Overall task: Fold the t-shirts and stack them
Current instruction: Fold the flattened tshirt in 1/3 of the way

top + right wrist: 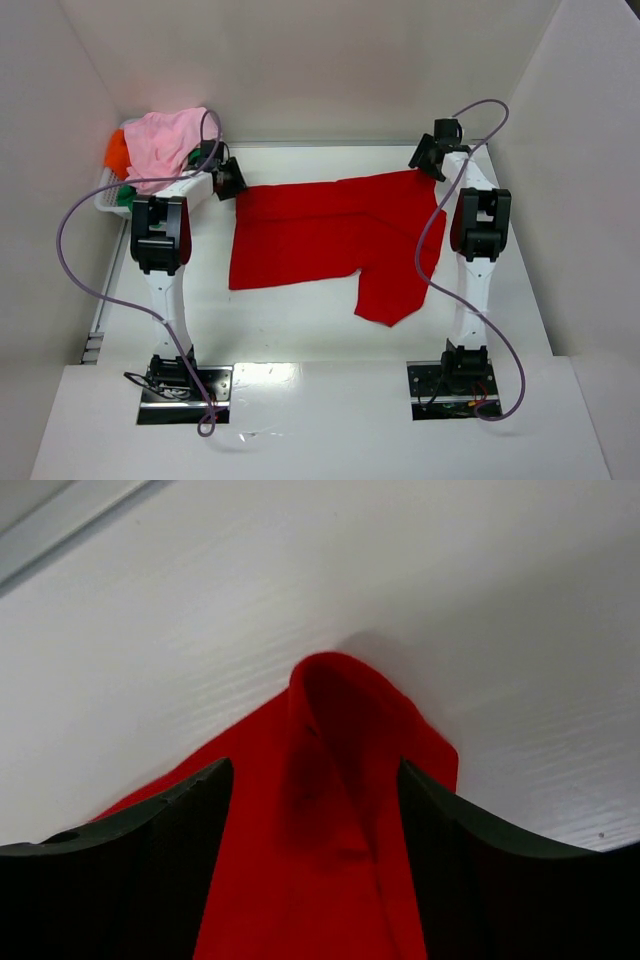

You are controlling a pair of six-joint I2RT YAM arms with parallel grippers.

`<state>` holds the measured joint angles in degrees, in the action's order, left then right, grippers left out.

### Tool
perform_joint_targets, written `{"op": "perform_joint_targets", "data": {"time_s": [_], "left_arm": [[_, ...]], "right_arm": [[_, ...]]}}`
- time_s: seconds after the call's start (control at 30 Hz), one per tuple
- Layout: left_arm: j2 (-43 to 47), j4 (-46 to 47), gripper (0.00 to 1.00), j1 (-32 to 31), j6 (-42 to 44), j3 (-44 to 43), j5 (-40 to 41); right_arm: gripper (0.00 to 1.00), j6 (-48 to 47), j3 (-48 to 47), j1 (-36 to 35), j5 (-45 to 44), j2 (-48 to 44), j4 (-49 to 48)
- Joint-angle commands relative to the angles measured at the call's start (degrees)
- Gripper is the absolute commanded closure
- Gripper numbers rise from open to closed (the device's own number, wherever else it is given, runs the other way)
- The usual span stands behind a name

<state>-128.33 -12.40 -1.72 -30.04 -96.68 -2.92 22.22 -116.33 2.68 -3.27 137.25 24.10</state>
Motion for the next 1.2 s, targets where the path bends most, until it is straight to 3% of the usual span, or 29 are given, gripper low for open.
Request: {"op": "perform_joint_targets", "data": {"time_s": [0.0, 0.13, 0.17, 0.2, 0.4, 0.43, 0.57, 1.13, 1.17], "left_arm": [[1.78, 1.07, 0.46, -0.31, 1.04, 0.62, -0.16], [1.24, 1.59, 0.59, -0.31, 0.52, 0.10, 0.46], [1.24, 1.59, 0.63, -0.31, 0.51, 0.09, 0.46], [1.24, 1.59, 0.73, -0.31, 0.51, -0.43, 0.46], [-1.13, 1.07, 0.90, -0.83, 0.51, -4.12, 0.46], [-1.65, 1.07, 0.92, -0.83, 0.51, -4.74, 0.46], [-4.37, -0.07, 1.00, -1.36, 0.51, -8.51, 0.46], [-14.04, -5.79, 1.00, -1.89, 0.51, -25.83, 4.15], [-14.57, -6.31, 0.96, -1.89, 0.51, -27.23, 4.15]], "right_arm": [[0.28, -0.33, 3.29, 0.49, 1.42, -5.15, -2.12], [0.34, -0.33, 5.06, 0.49, 2.56, -5.15, -2.65], [0.41, -0.33, 5.59, 0.49, 2.56, -5.15, -2.65], [0.46, -0.33, 5.59, 0.49, 2.56, -5.15, -2.65], [0.78, -0.33, 3.49, 0.49, 2.56, -2.78, -2.04], [0.80, -0.33, 3.48, 0.49, 1.96, -2.78, -1.51], [0.83, -0.33, 1.47, 0.49, 0.02, -2.25, -1.51], [0.83, -0.33, -9.00, 2.07, -1.57, 3.73, 1.92], [0.83, -0.33, -9.00, 2.07, -0.78, 3.73, 1.92]]}}
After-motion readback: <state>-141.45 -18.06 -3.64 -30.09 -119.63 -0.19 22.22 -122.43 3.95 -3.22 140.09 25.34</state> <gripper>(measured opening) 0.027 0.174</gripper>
